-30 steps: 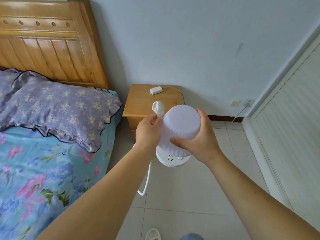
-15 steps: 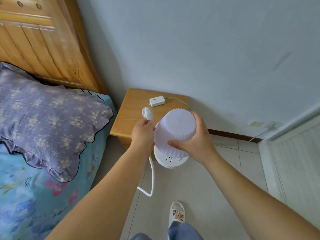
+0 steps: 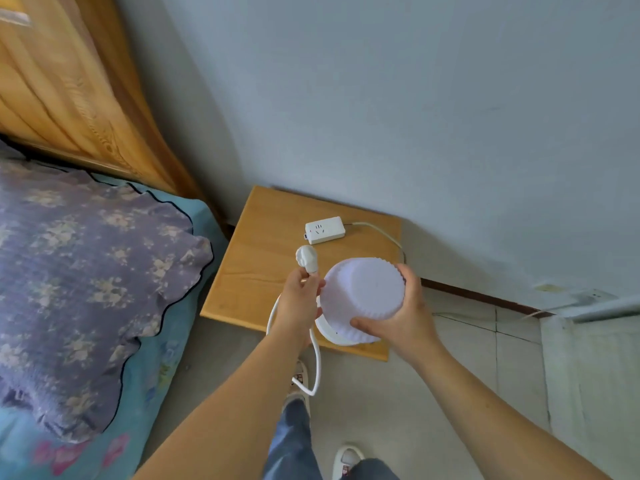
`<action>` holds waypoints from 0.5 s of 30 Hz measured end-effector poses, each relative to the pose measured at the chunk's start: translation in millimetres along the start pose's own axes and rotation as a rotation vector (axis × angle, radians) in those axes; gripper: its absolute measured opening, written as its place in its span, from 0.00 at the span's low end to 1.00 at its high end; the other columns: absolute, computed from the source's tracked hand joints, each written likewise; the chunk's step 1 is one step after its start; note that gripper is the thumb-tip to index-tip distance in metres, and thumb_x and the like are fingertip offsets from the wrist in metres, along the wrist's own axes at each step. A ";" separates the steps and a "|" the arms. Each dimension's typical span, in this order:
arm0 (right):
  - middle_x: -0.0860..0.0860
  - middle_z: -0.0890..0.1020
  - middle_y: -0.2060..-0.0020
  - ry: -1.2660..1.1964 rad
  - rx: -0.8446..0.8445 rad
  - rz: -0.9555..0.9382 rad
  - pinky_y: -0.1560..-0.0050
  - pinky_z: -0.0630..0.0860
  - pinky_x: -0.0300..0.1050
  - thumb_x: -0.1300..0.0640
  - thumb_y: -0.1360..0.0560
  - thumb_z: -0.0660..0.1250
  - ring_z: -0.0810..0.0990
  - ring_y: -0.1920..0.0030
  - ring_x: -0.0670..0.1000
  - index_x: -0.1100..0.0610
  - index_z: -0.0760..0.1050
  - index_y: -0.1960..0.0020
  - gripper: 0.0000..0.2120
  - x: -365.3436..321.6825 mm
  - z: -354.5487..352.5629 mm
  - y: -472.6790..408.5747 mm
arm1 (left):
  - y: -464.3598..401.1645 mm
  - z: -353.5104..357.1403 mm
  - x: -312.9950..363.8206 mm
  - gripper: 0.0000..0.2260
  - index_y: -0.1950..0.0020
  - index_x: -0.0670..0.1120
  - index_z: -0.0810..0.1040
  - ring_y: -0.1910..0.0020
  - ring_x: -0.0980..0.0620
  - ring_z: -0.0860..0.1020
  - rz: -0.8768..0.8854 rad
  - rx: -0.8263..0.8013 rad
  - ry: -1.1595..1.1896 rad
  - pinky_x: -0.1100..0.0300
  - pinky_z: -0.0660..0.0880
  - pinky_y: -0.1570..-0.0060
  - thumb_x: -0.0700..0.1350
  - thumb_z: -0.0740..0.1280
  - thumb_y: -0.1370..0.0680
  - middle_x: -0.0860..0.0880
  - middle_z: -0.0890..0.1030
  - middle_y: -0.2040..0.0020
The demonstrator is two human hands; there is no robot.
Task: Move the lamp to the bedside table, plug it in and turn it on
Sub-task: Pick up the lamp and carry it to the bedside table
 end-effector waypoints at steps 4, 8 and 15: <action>0.42 0.66 0.42 0.034 -0.049 0.059 0.49 0.70 0.42 0.48 0.49 0.81 0.66 0.44 0.46 0.44 0.55 0.34 0.51 7.3 19.4 -38.3 | -43.8 -1.3 1.2 0.05 0.52 0.54 0.74 0.49 0.53 0.77 -0.053 -0.007 -0.006 0.51 0.78 0.50 0.49 0.59 0.22 0.51 0.80 0.53; 0.44 0.66 0.40 0.036 -0.080 0.092 0.47 0.70 0.45 0.50 0.48 0.81 0.66 0.42 0.47 0.43 0.53 0.33 0.52 10.9 31.0 -64.3 | -72.5 1.4 1.9 0.05 0.52 0.54 0.75 0.48 0.52 0.77 -0.081 -0.008 0.007 0.52 0.78 0.50 0.48 0.59 0.23 0.50 0.79 0.53; 0.48 0.64 0.35 0.093 -0.180 0.103 0.45 0.72 0.45 0.50 0.46 0.81 0.65 0.38 0.48 0.42 0.51 0.33 0.52 20.7 37.7 -86.8 | -93.3 9.7 -1.4 0.06 0.50 0.49 0.75 0.47 0.47 0.77 -0.160 0.030 0.016 0.46 0.77 0.46 0.47 0.59 0.22 0.47 0.79 0.52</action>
Point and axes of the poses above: each hand's wrist, its own y-axis away from the middle knuckle, its own z-axis out of the palm, x = y × z, the point moved 4 cm from there along -y, towards the middle knuckle
